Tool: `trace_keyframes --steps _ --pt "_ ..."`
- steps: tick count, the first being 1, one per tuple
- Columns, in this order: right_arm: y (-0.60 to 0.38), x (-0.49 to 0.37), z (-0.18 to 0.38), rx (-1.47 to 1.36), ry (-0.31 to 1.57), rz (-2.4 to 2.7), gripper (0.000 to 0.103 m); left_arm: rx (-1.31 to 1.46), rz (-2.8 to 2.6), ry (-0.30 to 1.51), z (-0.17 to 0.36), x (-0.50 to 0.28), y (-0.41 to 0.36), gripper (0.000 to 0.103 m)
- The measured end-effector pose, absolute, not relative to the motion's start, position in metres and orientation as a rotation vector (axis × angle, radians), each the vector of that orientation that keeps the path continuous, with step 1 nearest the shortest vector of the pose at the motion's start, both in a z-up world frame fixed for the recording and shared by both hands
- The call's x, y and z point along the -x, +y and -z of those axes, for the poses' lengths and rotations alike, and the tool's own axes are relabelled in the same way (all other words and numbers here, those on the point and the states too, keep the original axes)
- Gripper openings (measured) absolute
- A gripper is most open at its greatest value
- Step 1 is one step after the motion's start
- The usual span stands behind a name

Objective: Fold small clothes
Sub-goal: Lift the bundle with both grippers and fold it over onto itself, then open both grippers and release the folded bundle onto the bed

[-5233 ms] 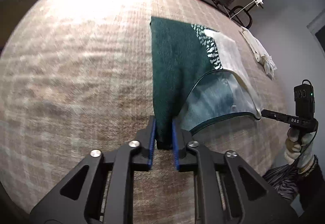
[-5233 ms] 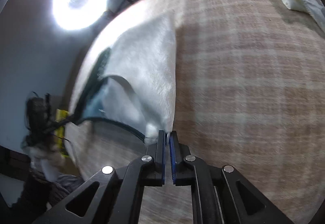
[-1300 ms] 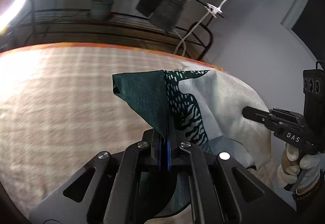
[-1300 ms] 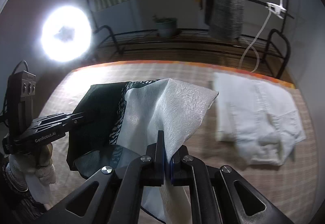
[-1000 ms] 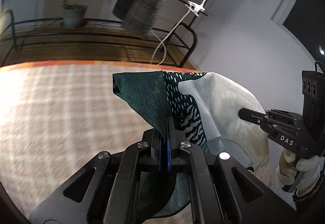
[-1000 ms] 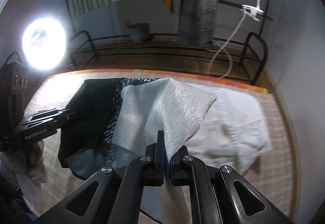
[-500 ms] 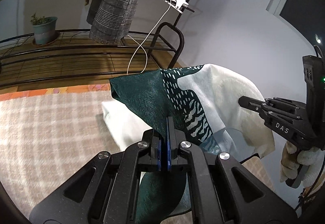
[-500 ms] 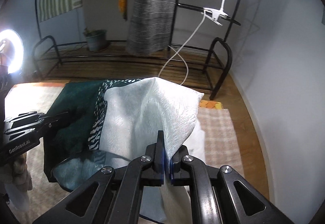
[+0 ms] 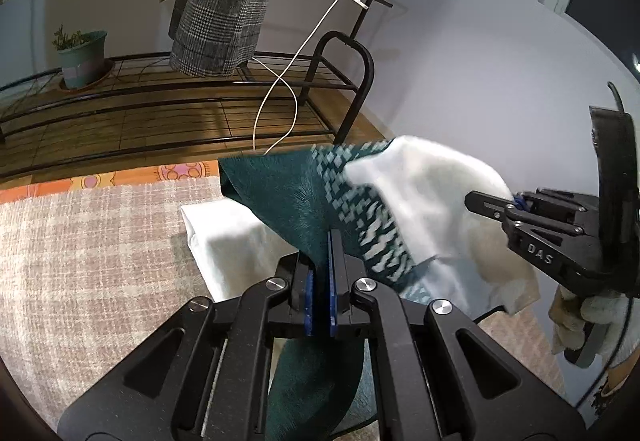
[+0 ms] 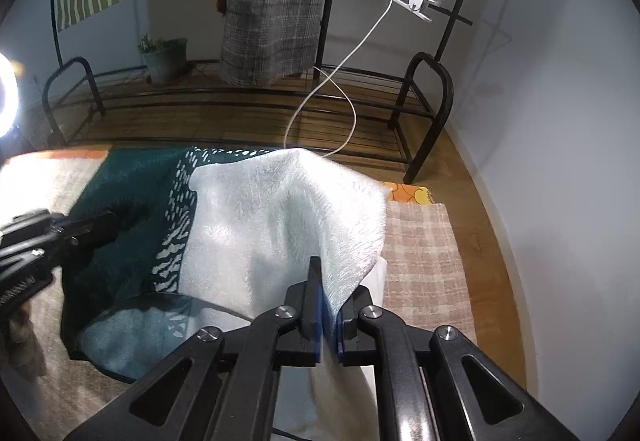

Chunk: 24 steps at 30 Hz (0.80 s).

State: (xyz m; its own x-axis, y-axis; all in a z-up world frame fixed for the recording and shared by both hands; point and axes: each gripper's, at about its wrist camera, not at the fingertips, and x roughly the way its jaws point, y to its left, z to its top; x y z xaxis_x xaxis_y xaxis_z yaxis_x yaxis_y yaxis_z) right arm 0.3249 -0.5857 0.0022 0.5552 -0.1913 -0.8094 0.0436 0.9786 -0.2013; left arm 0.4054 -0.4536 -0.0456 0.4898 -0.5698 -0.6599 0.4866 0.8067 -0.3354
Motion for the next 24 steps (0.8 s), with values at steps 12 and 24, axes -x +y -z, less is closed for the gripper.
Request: trace_keyframes --steps 12,24 --pt "-0.591 -0.309 -0.022 0.129 0.936 0.177 0.026 0.025 0.597 0.814 0.028 -0.384 -0.440 0.039" --pt "-0.561 -0.269 -0.067 0.096 0.878 0.167 0.028 0.031 0.562 0.779 -0.012 -0.352 -0.390 0.039"
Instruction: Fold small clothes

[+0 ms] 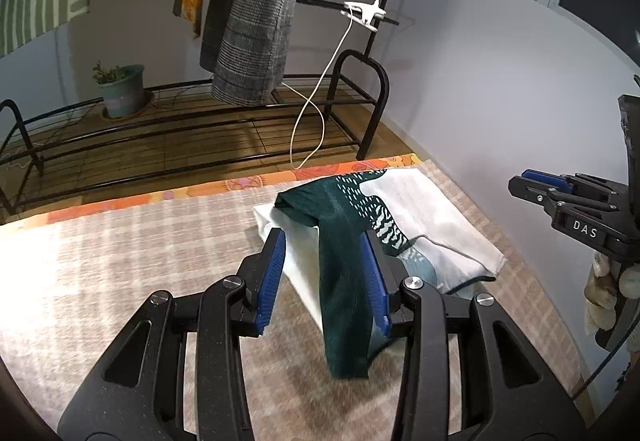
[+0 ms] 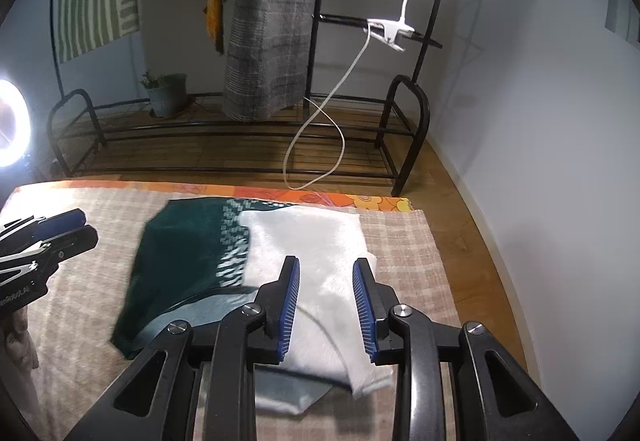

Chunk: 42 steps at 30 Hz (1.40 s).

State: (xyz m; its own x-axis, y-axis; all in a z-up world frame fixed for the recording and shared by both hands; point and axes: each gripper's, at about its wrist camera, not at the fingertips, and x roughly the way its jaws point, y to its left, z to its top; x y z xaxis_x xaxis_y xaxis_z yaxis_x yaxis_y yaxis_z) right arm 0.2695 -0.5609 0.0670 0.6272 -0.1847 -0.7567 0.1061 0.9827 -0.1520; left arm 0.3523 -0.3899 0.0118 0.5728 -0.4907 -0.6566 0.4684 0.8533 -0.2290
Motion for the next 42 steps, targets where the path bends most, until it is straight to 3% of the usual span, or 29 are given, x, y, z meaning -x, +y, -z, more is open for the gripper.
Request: trace_keyframes --steps 24,27,29,42 --pt "-0.434 -0.114 -0.157 0.044 0.740 0.215 0.033 0.016 0.600 0.606 -0.101 -0.194 -0.272 0.039" --pt "-0.416 -0.090 -0.161 0.050 0.706 0.228 0.043 0.003 0.606 0.572 -0.105 -0.170 -0.260 0.043" --pt "-0.408 -0.077 -0.163 0.050 0.687 0.227 0.050 0.000 0.610 0.559 -0.105 -0.157 -0.253 0.055" --pt "-0.381 -0.044 -0.131 0.016 0.643 0.286 0.076 -0.018 0.620 0.530 -0.086 -0.115 -0.226 0.072"
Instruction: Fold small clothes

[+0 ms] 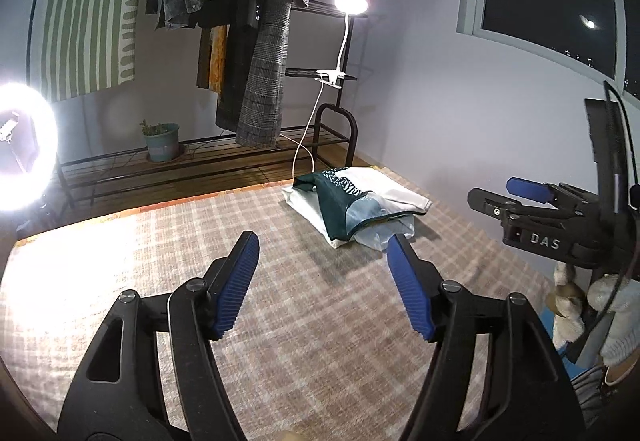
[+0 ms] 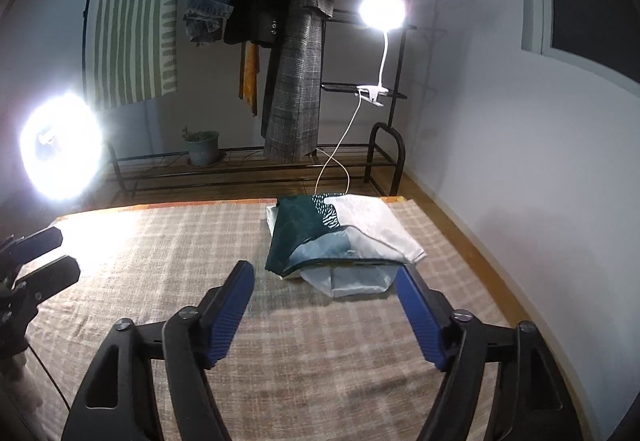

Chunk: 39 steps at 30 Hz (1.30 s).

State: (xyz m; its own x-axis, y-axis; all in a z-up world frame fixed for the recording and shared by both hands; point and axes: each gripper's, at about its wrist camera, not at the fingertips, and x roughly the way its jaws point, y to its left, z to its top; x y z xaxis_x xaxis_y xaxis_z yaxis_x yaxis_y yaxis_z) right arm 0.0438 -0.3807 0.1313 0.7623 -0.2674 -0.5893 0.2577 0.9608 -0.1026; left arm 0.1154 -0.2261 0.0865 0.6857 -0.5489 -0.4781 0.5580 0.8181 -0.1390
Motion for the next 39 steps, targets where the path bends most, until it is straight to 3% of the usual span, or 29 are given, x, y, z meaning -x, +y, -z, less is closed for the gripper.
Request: trace_keyframes --steps 3,6,13,16,39 --pt "-0.380 -0.045 -0.122 0.002 0.646 0.297 0.078 -0.041 0.610 0.517 -0.081 -0.112 -0.224 0.077" --pt "-0.379 -0.046 -0.117 -0.004 0.640 0.315 0.086 -0.069 0.595 0.511 -0.078 -0.113 -0.223 0.078" --pt "-0.379 -0.048 -0.107 -0.021 0.602 0.318 0.102 -0.082 0.565 0.508 -0.071 -0.114 -0.219 0.091" --pt "-0.377 -0.050 -0.102 -0.014 0.610 0.312 0.103 -0.109 0.532 0.512 -0.069 -0.113 -0.221 0.101" --pt "-0.378 -0.058 -0.092 -0.006 0.664 0.329 0.103 -0.162 0.483 0.533 -0.060 -0.106 -0.222 0.103"
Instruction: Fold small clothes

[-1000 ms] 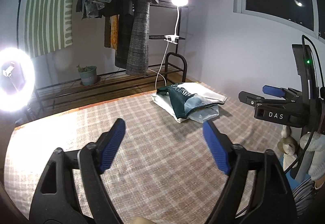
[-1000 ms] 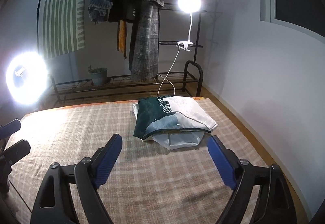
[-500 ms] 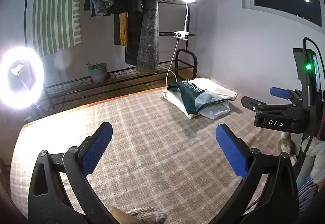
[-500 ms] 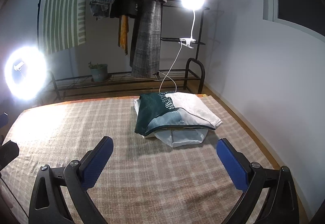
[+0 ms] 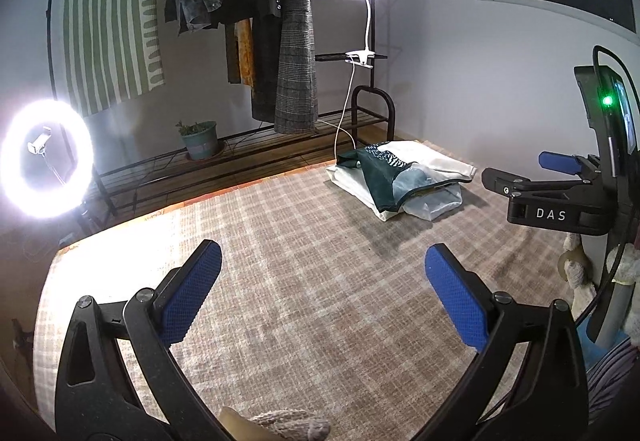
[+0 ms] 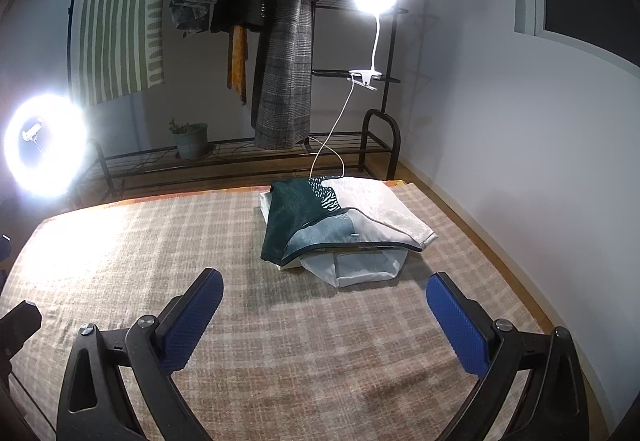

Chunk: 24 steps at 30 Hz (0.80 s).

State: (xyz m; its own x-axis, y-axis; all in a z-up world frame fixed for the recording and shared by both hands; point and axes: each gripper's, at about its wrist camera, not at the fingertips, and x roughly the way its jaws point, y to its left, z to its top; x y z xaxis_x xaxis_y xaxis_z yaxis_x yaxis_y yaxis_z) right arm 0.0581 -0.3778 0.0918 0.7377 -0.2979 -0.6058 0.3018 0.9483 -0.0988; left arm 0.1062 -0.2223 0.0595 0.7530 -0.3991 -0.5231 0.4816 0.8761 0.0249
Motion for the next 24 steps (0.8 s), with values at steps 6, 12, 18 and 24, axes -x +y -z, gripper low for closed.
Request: trace_keyframes --steps 6,12,18,24 --pt "-0.3796 -0.0591 -0.0919 -0.009 0.665 0.329 0.103 -0.164 0.486 0.531 -0.0595 -0.1062 -0.2215 0.103" --pt "-0.3768 -0.0577 -0.0911 -0.014 0.663 0.331 0.103 -0.161 0.483 0.531 -0.0596 -0.1045 -0.2212 0.103" --pt "-0.3761 -0.0569 -0.0914 -0.018 0.665 0.331 0.103 -0.160 0.486 0.531 -0.0602 -0.1055 -0.2203 0.103" --pt "-0.3794 -0.0577 -0.0915 -0.027 0.666 0.327 0.103 -0.158 0.482 0.528 -0.0617 -0.1039 -0.2208 0.103"
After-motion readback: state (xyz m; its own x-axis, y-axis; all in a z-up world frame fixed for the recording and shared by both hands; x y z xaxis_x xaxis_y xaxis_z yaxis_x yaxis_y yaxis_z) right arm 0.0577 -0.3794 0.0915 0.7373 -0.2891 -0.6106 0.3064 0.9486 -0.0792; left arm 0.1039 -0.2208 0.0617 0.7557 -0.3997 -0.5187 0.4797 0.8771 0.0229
